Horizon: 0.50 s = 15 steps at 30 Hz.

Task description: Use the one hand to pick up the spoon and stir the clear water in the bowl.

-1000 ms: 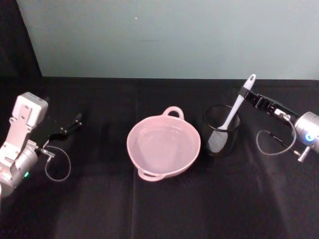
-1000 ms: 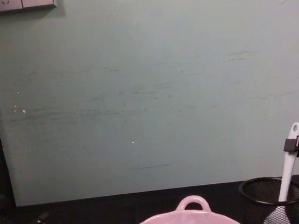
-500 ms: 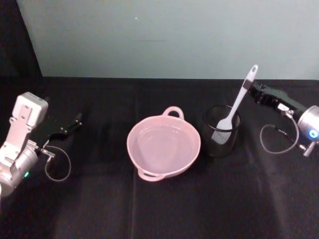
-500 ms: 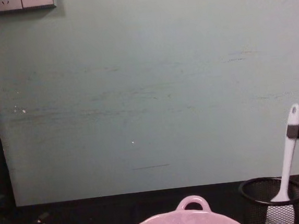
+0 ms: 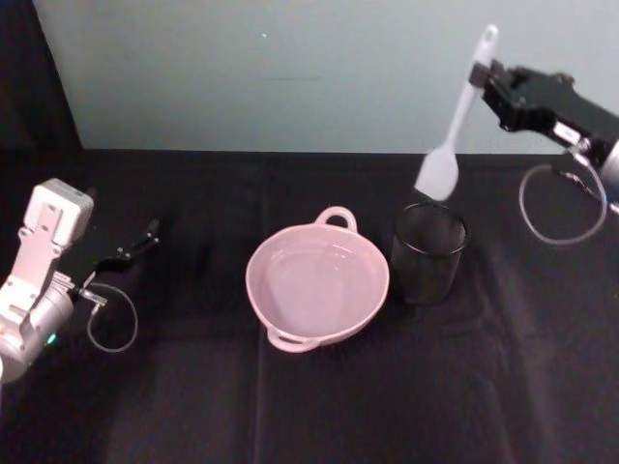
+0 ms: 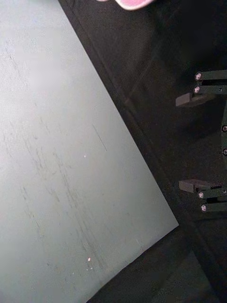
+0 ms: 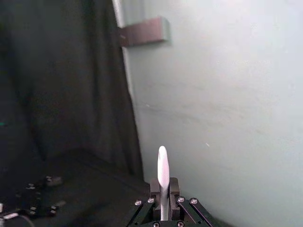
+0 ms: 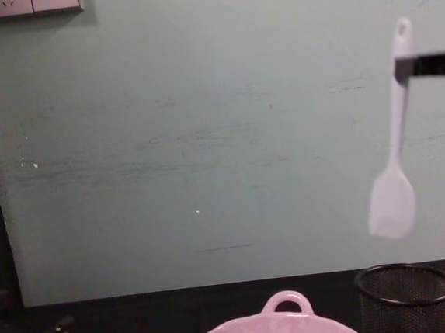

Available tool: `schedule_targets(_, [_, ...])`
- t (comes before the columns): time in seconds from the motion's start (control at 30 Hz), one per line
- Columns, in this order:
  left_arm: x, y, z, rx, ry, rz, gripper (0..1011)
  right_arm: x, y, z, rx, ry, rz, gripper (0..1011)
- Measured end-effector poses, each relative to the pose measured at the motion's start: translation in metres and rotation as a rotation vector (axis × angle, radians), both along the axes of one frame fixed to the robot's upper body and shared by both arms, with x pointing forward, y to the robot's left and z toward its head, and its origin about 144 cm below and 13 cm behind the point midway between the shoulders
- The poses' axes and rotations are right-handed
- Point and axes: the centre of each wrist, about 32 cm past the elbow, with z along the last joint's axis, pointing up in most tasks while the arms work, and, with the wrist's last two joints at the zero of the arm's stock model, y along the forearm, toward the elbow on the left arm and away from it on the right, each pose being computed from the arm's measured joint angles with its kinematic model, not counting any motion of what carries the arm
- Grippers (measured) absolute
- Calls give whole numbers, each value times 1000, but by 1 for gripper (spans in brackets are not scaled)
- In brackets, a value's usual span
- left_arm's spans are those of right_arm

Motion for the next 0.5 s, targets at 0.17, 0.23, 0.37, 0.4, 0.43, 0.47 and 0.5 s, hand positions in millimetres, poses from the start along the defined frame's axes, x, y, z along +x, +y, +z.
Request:
schedule_targets(0.17, [0,0,0,0,0,0,1011,2,16,16,-11,-37,80,111])
schedule_targets(0.23, [0,0,0,0,0,0,1011,4,27,15,-11,-46,123,111])
schedule_targets(0.37, [0,0,0,0,0,0,1011,11,45,2,-14,-42,180,111])
schedule_targets(0.4, [0,0,0,0,0,0,1011,12,49,-2,-14,-41,188,111])
schedule_targets(0.43, [0,0,0,0,0,0,1011,14,54,-9,-13,-38,199,111])
schedule_targets(0.47, [0,0,0,0,0,0,1011,15,57,-13,-12,-41,205,111])
schedule_targets(0.5, [0,0,0,0,0,0,1011,16,61,-21,-7,-44,210,112])
